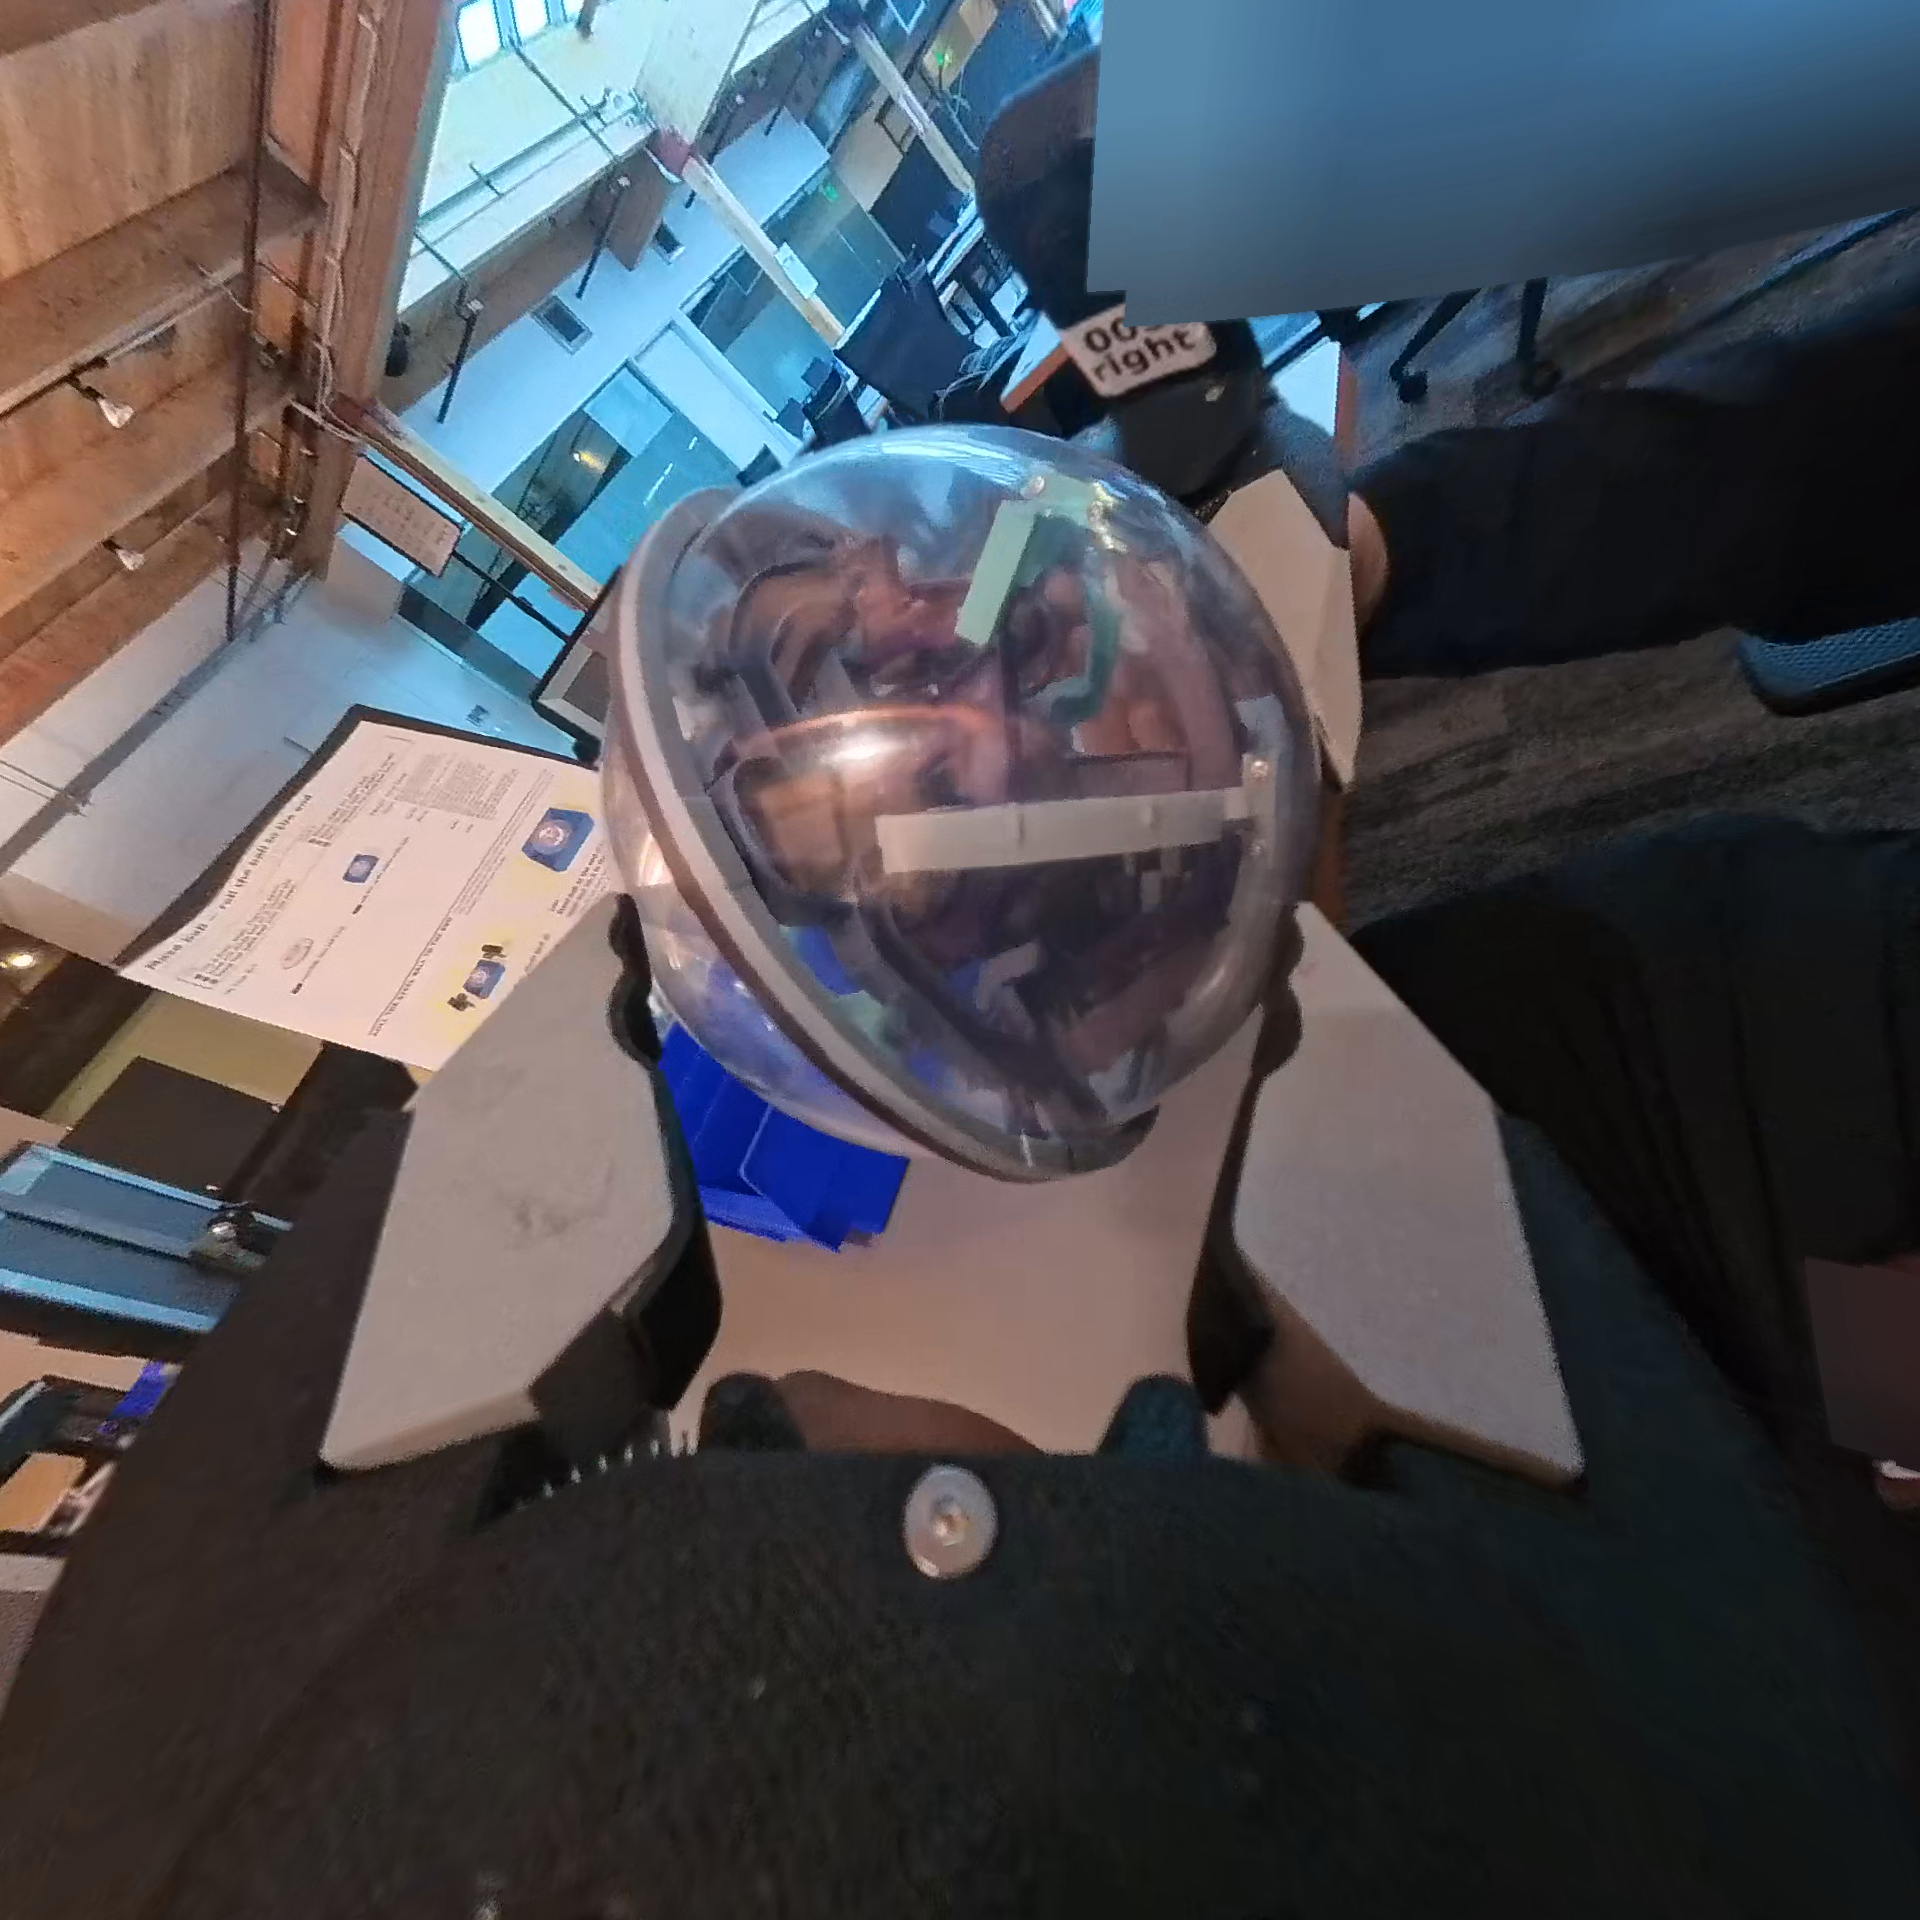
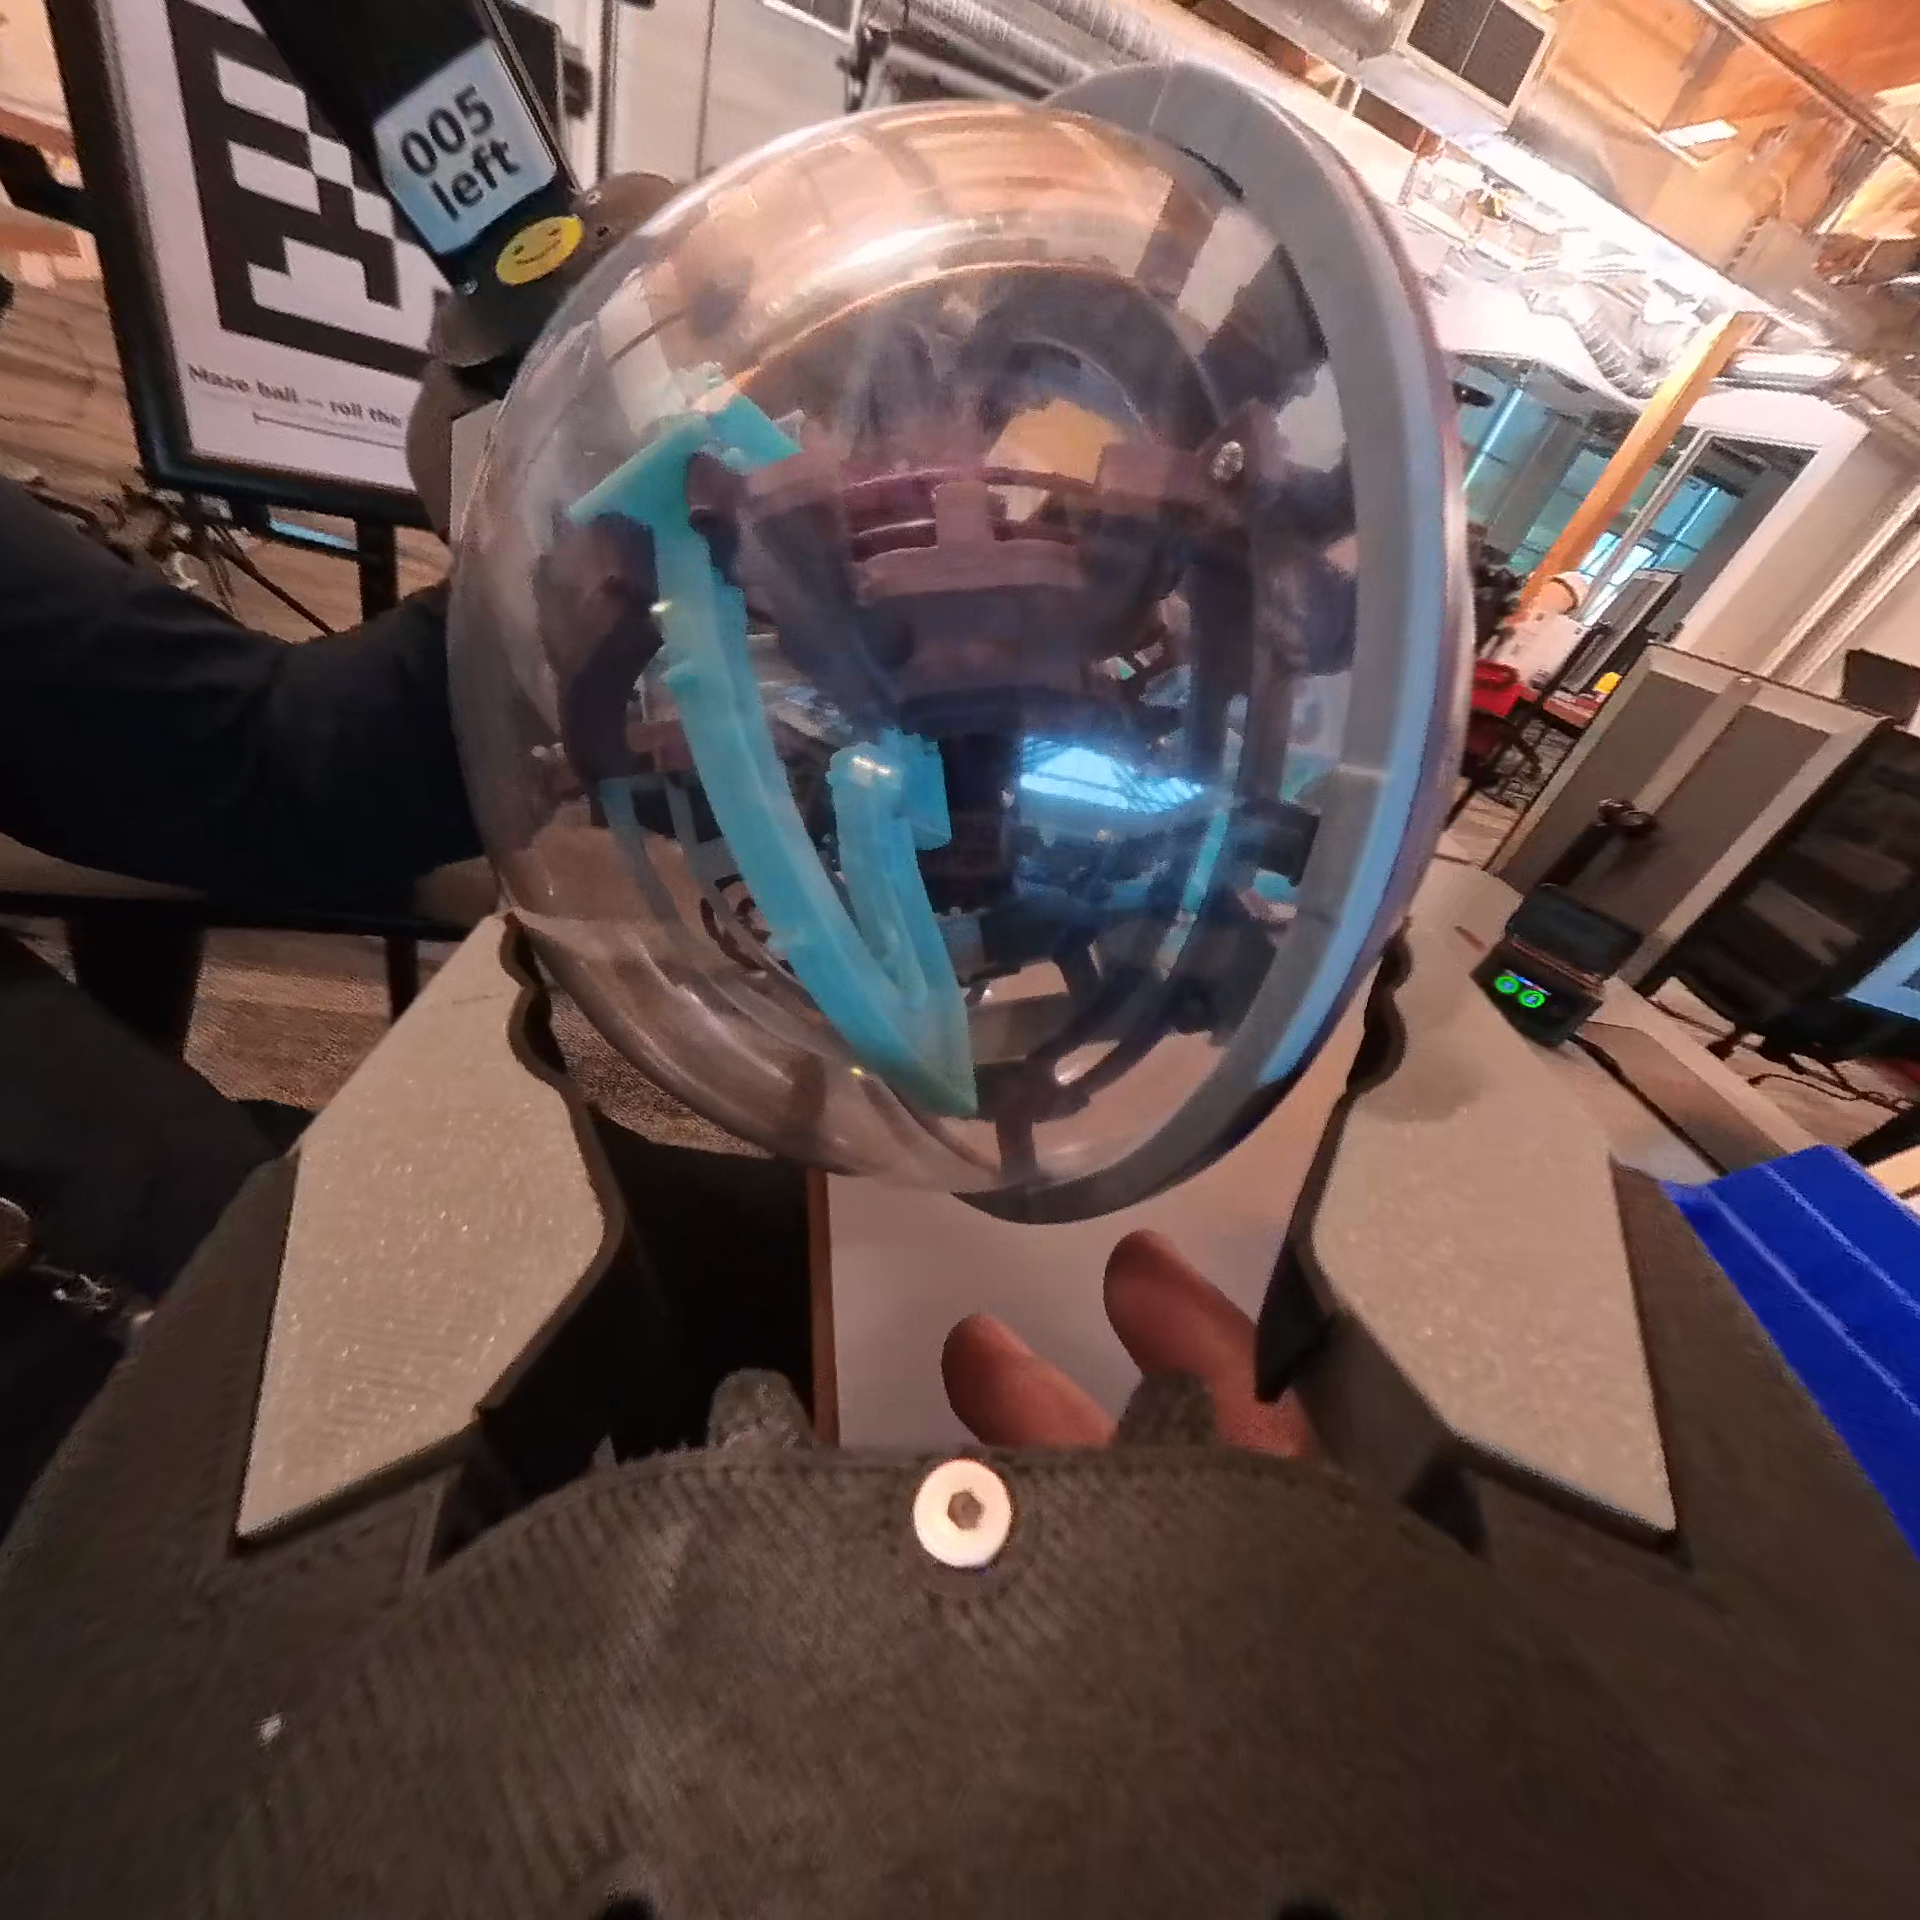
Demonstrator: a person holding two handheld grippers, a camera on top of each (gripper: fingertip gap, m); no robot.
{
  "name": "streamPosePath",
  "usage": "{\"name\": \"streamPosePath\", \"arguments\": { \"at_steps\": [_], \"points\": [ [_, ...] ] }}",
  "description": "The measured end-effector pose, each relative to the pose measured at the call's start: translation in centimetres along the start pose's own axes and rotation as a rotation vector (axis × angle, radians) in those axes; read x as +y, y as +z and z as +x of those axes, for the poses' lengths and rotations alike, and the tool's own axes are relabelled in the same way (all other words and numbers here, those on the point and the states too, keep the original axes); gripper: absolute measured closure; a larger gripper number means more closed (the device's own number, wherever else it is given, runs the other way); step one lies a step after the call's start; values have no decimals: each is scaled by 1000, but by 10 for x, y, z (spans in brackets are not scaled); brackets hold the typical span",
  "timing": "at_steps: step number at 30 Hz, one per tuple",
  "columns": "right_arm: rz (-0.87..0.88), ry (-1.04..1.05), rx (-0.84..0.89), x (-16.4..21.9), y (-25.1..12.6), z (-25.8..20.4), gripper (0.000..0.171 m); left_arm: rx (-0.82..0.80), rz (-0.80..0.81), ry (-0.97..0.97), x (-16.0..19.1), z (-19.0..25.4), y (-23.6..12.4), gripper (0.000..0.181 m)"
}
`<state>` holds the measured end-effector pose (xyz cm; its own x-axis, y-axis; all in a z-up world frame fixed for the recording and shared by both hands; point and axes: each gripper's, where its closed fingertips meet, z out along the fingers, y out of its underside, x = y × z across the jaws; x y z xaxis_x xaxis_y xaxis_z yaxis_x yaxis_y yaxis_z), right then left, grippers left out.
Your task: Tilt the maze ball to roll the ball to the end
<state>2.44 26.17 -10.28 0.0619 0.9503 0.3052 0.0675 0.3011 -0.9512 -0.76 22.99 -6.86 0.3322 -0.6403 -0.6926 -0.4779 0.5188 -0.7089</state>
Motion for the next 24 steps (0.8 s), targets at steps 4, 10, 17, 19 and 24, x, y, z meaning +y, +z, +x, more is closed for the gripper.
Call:
{"name": "streamPosePath", "arguments": {
  "at_steps": [4,10,17,19,24],
  "points": [
    [6,23,-20,2,3,-2,22,5,-6,-7,-1,1,-2,65],
    [-24,91,-36,5,4,-2,22,25,-10,-74,3,-2,-2,66],
    [-100,293,-31,9,2,8,22,82,3,-315,19,-11,8,65],
    [-127,355,-23,16,1,13,22,98,-15,-376,29,-12,13,67],
    [-179,545,-37,41,0,22,22,137,-45,-511,52,-10,29,70]
  ]
}}
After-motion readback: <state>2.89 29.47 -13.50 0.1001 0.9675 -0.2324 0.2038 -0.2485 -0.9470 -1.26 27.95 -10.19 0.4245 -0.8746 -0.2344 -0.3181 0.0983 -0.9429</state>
